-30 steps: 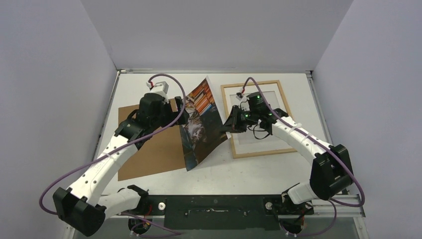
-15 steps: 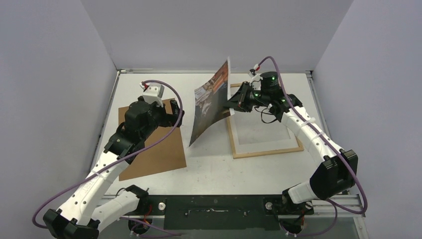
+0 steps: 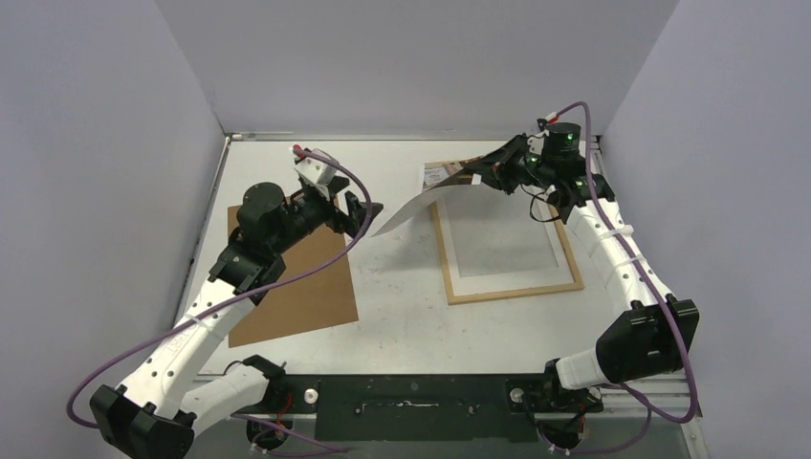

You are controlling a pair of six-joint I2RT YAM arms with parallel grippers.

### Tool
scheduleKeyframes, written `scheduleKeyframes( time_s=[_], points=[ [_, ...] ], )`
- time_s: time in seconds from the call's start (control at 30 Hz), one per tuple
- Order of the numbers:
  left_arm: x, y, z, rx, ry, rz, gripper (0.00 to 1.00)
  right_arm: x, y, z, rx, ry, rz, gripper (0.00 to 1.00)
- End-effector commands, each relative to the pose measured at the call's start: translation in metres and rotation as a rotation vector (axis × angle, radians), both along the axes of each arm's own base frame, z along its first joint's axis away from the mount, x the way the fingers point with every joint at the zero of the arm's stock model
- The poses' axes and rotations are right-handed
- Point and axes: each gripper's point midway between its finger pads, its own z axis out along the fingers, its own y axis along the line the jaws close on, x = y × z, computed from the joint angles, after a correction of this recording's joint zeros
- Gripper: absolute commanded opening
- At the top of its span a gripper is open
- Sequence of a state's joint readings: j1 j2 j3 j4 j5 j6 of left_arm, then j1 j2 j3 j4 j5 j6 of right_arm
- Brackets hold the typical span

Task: Put the photo into the frame

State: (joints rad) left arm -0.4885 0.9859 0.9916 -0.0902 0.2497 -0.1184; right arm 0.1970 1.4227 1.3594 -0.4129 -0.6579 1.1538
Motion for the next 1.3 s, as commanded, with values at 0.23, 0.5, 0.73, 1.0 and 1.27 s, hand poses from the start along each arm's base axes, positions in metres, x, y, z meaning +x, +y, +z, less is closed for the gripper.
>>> scheduleKeyframes(
  time_s=[0.23,0.5,0.73,1.0,1.27],
  points=[
    [0.015,-0.094,0.013,0.084,-0.202,-0.339,0.89,0.009,-0.004,0.052,0.118,-0.056,-0.065,0.00],
    [0.076,-0.080,0.006,0.254,-0.295,-0.056,0.70,0.005,-0.002,0.055,0.127,-0.059,-0.049,0.00],
    [0.065,-0.081,-0.005,0.314,-0.335,-0.126,0.75,0.003,-0.001,0.055,0.121,-0.058,-0.031,0.00],
    [0.067,-0.098,-0.019,0.320,-0.313,-0.203,0.65,0.001,0.000,0.058,0.132,-0.056,-0.018,0.00],
    [0.071,-0.103,-0.019,0.355,-0.317,-0.216,0.45,-0.007,0.001,0.052,0.138,-0.029,-0.017,0.00]
  ],
)
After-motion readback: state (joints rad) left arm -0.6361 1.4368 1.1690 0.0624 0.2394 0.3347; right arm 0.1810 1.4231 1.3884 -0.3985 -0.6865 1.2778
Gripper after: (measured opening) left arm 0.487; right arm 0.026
